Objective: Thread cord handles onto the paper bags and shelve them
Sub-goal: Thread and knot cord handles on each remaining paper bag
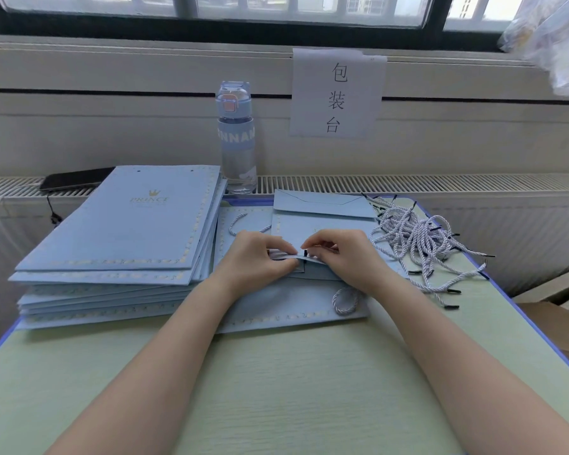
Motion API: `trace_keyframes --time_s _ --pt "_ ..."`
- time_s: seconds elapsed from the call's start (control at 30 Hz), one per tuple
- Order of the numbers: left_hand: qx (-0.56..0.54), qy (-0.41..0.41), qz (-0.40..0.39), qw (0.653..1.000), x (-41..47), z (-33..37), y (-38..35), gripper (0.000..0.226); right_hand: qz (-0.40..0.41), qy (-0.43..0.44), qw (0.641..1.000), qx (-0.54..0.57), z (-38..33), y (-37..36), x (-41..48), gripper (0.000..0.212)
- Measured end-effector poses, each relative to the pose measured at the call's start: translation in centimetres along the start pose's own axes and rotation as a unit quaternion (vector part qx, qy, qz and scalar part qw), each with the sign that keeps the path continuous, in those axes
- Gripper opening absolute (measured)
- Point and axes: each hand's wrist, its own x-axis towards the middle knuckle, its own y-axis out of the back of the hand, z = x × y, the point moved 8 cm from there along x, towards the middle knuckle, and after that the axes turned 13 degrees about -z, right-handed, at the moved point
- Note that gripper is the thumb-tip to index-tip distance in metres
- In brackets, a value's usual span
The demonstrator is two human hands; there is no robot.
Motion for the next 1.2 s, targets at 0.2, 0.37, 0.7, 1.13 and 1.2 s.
trace_keyframes --time_s 0.2,0.37,0.7,1.13,1.2 --pt "-0.030 0.030 0.013 0.999 0.1 -0.2 0.4 0.011 -0.031 -0.031 0.999 0.003 0.4 0.2 0.1 0.012" --pt "-0.009 0.015 0.049 0.999 0.0 0.4 0.8 0.015 -0.059 -0.049 0.997 -0.013 0.3 -0.1 0.1 0.025" --pt "-0.036 -0.015 0.121 0.992 -0.7 1.3 1.4 0.016 0.050 0.050 0.989 -0.134 -1.8 1.9 -0.4 0.034" --pt "-0.130 0.070 0.225 0.963 -1.3 0.0 3.0 0.027 0.240 0.085 0.935 -0.247 -4.2 1.7 -1.6 0.019" --pt "-0.145 0.060 0.217 0.964 -1.2 0.1 2.9 0.030 0.248 0.059 0.935 -0.248 -4.2 1.4 -1.6 0.016"
